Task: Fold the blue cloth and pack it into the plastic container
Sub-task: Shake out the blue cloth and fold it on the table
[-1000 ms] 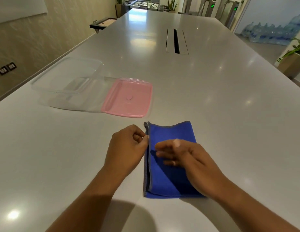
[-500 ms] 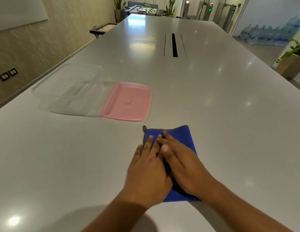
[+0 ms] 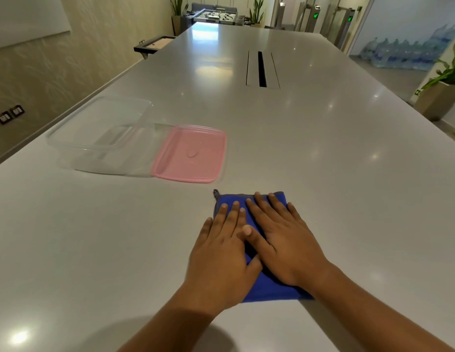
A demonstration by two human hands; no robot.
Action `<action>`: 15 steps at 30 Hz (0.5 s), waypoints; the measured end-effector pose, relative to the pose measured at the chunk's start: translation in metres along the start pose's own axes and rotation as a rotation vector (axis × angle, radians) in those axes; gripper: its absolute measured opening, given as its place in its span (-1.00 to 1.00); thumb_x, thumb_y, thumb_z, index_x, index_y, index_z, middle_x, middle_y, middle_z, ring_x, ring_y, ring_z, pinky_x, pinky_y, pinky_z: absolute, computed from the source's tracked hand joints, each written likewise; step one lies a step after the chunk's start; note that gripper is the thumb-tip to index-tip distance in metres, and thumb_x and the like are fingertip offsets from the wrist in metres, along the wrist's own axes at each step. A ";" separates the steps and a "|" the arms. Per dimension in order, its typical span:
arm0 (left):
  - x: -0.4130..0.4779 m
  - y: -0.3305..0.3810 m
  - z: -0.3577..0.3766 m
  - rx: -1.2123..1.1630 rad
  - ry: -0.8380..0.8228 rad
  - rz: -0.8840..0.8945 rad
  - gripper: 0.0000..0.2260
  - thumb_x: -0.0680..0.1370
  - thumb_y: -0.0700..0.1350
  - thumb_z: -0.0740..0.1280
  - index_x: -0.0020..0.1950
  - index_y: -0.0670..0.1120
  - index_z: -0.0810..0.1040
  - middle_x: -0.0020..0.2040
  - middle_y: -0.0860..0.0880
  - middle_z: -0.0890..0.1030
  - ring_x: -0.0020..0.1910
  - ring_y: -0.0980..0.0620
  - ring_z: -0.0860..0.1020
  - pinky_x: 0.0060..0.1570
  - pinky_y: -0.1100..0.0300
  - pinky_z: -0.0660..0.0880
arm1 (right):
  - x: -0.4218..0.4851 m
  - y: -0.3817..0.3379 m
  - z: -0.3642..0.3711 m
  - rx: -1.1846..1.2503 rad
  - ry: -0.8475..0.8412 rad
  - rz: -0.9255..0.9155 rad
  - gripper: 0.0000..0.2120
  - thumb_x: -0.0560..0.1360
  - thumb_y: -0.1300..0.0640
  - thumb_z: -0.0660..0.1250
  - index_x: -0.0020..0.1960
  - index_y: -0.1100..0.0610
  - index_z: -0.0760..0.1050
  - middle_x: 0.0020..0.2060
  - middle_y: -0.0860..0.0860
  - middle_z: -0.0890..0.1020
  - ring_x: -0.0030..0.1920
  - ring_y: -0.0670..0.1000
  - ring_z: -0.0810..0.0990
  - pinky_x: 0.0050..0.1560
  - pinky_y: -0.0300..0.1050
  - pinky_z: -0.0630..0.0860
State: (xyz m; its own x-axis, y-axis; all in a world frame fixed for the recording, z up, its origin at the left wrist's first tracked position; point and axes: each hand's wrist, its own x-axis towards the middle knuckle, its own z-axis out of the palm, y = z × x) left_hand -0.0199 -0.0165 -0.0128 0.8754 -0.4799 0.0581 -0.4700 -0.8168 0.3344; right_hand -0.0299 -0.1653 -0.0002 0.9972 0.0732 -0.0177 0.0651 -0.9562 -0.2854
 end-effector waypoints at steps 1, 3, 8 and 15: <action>0.000 0.000 0.001 -0.004 0.003 -0.005 -0.30 0.54 0.31 -0.06 0.53 0.04 -0.31 0.57 0.09 -0.26 0.51 0.13 -0.33 0.49 0.10 -0.24 | 0.001 0.004 0.000 -0.003 0.001 0.013 -0.10 0.35 -0.48 -0.50 0.59 -0.13 -0.14 0.59 -0.14 -0.08 0.57 -0.10 -0.21 0.55 0.00 -0.22; 0.000 -0.001 0.002 -0.007 0.015 -0.009 -0.26 0.50 0.37 -0.12 0.55 0.04 -0.27 0.57 0.10 -0.27 0.51 0.13 -0.32 0.50 0.09 -0.23 | 0.003 0.010 -0.002 0.008 0.002 0.048 -0.09 0.34 -0.50 -0.48 0.59 -0.12 -0.15 0.59 -0.14 -0.10 0.57 -0.09 -0.23 0.55 0.01 -0.20; -0.001 -0.001 0.003 -0.012 0.049 -0.008 -0.25 0.50 0.40 -0.11 0.56 0.06 -0.25 0.57 0.10 -0.26 0.51 0.13 -0.33 0.50 0.09 -0.22 | 0.007 0.017 -0.004 0.035 -0.024 0.069 -0.11 0.34 -0.51 -0.42 0.58 -0.14 -0.15 0.59 -0.15 -0.11 0.57 -0.05 -0.24 0.55 0.03 -0.18; -0.026 0.004 -0.025 -0.040 0.046 0.171 -0.38 0.52 0.35 0.08 0.53 0.25 -0.01 0.54 0.27 -0.08 0.53 0.18 -0.20 0.48 0.17 -0.21 | 0.014 0.042 -0.028 0.154 -0.034 0.028 -0.29 0.53 -0.33 0.09 0.58 -0.06 0.07 0.59 -0.08 0.02 0.57 -0.07 0.02 0.52 -0.12 0.01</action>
State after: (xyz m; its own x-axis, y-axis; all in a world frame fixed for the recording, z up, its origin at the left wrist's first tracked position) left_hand -0.0418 0.0005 0.0103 0.7877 -0.5949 0.1600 -0.6084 -0.7106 0.3534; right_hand -0.0126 -0.2121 0.0148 0.9965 0.0593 -0.0597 0.0281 -0.9033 -0.4280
